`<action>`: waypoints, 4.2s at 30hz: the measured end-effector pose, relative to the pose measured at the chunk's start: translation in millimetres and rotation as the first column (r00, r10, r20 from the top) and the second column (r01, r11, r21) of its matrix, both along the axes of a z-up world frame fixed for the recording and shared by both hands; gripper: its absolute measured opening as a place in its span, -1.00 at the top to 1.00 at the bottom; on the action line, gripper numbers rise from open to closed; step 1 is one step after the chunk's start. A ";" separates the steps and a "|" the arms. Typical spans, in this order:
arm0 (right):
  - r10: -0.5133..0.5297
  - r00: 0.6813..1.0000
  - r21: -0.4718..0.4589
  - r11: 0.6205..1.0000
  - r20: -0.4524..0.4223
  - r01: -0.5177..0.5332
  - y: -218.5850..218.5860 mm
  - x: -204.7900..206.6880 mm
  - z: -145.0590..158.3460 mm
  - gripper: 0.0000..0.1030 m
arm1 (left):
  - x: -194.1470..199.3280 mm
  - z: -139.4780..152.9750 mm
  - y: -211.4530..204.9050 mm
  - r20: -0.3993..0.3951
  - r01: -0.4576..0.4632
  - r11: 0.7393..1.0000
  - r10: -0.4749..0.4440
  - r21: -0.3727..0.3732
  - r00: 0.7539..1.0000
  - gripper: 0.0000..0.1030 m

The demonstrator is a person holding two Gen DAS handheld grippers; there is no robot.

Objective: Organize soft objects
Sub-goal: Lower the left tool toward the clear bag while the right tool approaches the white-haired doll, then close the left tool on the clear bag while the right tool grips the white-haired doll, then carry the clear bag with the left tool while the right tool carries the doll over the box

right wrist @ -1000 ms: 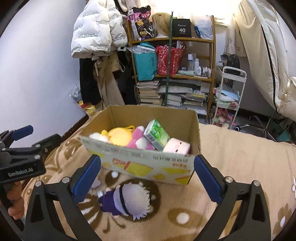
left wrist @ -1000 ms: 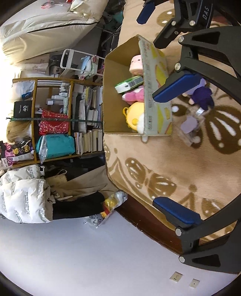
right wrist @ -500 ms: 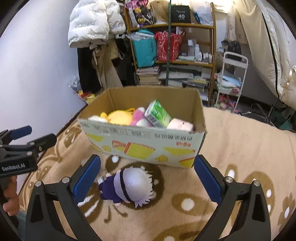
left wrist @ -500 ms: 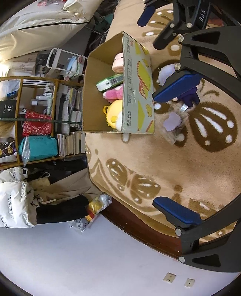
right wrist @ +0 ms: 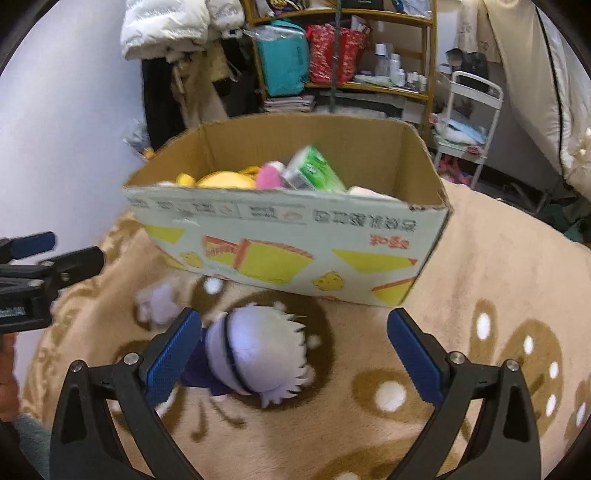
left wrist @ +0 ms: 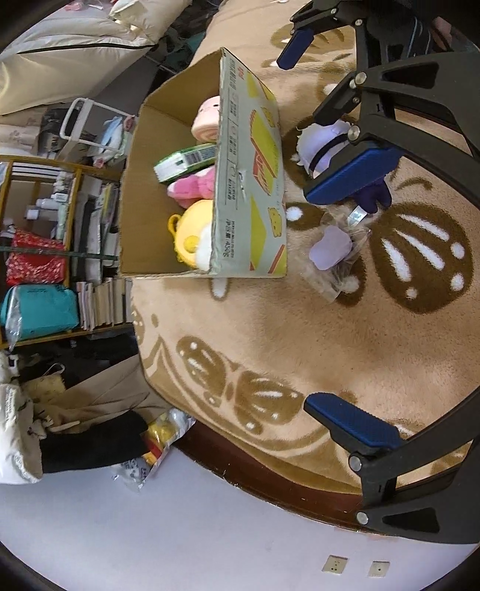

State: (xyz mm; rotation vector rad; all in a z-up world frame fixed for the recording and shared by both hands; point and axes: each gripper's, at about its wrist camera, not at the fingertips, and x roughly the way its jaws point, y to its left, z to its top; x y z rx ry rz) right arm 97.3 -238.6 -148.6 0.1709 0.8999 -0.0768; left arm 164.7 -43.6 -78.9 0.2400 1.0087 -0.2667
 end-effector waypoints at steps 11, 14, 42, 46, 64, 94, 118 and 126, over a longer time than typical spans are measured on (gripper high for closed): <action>-0.023 0.995 0.117 0.993 -0.097 0.035 -9.4 15.8 -35.1 -1.00 | 11.9 -18.9 -10.7 -0.075 0.040 0.999 -0.040 0.008 0.996 -0.95; -0.030 0.994 0.163 0.985 -0.109 0.048 -14.0 17.7 -39.5 -1.00 | 13.9 -23.8 -12.9 -0.087 0.051 0.999 -0.050 0.012 0.995 -0.95; 0.140 0.977 0.258 0.961 -0.158 -0.096 24.7 31.8 -55.7 -0.44 | 31.6 -83.6 -15.2 -0.291 0.125 0.991 -0.131 -0.039 0.948 -0.95; 0.148 0.977 0.253 0.962 -0.155 -0.105 32.0 34.1 -54.8 -0.38 | 34.8 -90.4 -13.5 -0.322 0.110 0.993 -0.115 -0.035 0.940 -0.95; 0.086 0.976 0.218 0.975 -0.201 -0.041 3.6 20.6 -47.2 -0.32 | 44.7 -118.6 -30.1 -0.322 0.151 0.988 -0.129 0.042 0.938 -0.95; 0.098 0.978 0.162 0.984 -0.183 -0.069 8.8 21.2 -46.1 -0.32 | 20.0 -107.5 -49.2 -0.221 0.153 0.987 -0.139 0.050 0.965 -0.53; 0.004 0.999 -0.049 0.999 -0.042 -0.006 -0.3 -8.5 -1.5 -0.30 | -15.2 -76.9 -21.1 -0.191 0.048 0.996 -0.032 0.078 0.981 -0.50; 0.001 1.000 -0.069 0.998 0.010 0.000 2.4 -20.0 16.3 -0.29 | -33.1 -49.4 -13.9 -0.114 0.012 0.998 -0.004 0.064 0.993 -0.49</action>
